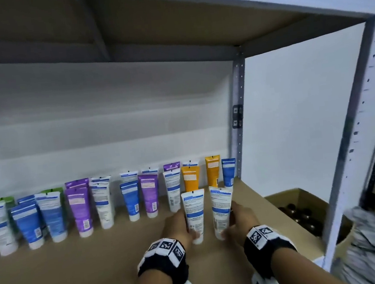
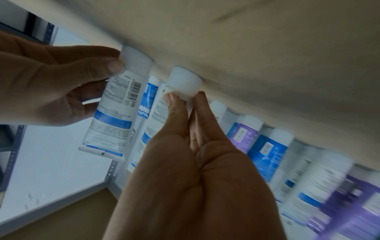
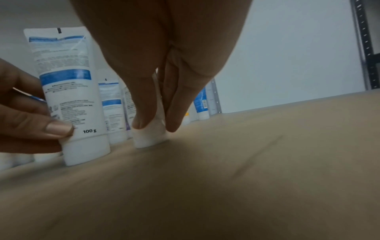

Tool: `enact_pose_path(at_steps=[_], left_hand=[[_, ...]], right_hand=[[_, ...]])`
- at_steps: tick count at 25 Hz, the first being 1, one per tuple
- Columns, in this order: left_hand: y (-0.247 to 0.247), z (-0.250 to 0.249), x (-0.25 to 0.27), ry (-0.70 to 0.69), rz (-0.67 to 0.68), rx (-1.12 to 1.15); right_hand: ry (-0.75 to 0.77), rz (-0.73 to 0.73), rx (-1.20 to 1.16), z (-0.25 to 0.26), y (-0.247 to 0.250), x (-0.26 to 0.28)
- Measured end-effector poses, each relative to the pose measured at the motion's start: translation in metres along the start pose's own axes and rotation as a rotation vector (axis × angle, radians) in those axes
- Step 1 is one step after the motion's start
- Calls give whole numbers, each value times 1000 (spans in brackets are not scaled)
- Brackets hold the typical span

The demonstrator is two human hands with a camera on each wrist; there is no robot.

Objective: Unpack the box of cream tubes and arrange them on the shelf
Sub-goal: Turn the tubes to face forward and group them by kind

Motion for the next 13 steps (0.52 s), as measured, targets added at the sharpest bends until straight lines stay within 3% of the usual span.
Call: enact_pose_path(at_steps=[6, 13], left_hand=[[-32, -34, -68, -77, 2, -73], [-49, -50, -126, -39, 9, -210]], right_hand=[[-34, -11, 116, -27, 39, -48], [-83, -46, 99, -43, 58, -99]])
Point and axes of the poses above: each hand's wrist, its own x-axis away from the middle knuckle, its own y-axis out of the back of the hand, z = x × y, the point moved 6 cm from there along -x, towards the middle knuckle, and after that the axes turned 6 degrees about z, right-handed, at the moved point
